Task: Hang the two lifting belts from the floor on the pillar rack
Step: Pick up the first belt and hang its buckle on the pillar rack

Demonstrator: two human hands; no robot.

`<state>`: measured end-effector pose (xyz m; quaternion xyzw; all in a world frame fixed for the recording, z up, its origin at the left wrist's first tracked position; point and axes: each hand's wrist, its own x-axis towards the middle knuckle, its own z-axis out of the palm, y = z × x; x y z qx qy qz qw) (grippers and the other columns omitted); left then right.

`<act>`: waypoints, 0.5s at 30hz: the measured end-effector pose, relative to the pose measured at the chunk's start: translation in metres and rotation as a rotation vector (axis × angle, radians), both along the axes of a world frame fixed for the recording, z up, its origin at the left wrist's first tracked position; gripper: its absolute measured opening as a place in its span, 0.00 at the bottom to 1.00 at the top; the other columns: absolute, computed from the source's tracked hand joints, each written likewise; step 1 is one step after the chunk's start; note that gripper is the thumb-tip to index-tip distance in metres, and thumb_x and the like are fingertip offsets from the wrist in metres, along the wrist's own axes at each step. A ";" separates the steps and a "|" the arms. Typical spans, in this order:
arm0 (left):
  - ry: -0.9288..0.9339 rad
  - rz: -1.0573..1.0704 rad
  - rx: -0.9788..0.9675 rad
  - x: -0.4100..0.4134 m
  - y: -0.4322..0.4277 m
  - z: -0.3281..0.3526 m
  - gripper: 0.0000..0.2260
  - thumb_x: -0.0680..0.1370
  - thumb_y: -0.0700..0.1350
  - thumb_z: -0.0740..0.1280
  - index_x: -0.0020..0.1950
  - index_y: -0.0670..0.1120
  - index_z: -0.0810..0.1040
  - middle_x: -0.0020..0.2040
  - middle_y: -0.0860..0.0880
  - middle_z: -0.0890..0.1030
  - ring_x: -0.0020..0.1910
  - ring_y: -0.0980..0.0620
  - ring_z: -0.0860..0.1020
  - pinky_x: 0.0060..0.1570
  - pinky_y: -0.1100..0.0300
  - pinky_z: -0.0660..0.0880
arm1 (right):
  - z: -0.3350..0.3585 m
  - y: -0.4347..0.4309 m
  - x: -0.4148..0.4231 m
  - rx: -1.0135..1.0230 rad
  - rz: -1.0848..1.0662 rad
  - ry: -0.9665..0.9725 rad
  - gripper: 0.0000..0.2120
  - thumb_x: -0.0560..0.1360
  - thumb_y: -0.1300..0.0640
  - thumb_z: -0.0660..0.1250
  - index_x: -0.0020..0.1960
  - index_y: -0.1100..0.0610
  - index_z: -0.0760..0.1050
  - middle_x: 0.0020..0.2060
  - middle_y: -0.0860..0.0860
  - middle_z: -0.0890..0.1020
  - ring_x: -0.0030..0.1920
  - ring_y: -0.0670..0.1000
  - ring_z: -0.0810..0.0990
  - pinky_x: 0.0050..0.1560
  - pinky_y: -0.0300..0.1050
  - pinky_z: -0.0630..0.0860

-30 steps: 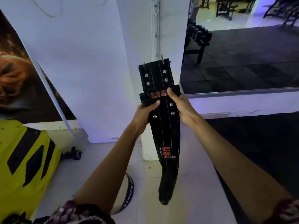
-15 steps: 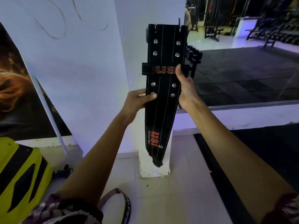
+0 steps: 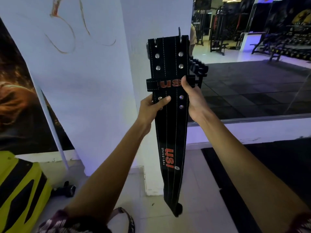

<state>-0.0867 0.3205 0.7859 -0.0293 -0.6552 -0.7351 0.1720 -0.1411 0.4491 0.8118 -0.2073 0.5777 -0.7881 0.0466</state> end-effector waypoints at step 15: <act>0.096 0.073 0.251 0.009 0.020 0.021 0.04 0.73 0.36 0.70 0.47 0.40 0.80 0.40 0.47 0.83 0.39 0.50 0.83 0.42 0.55 0.81 | -0.112 0.036 0.035 0.361 -0.030 -0.045 0.15 0.72 0.58 0.68 0.57 0.63 0.76 0.48 0.49 0.82 0.58 0.54 0.80 0.54 0.36 0.75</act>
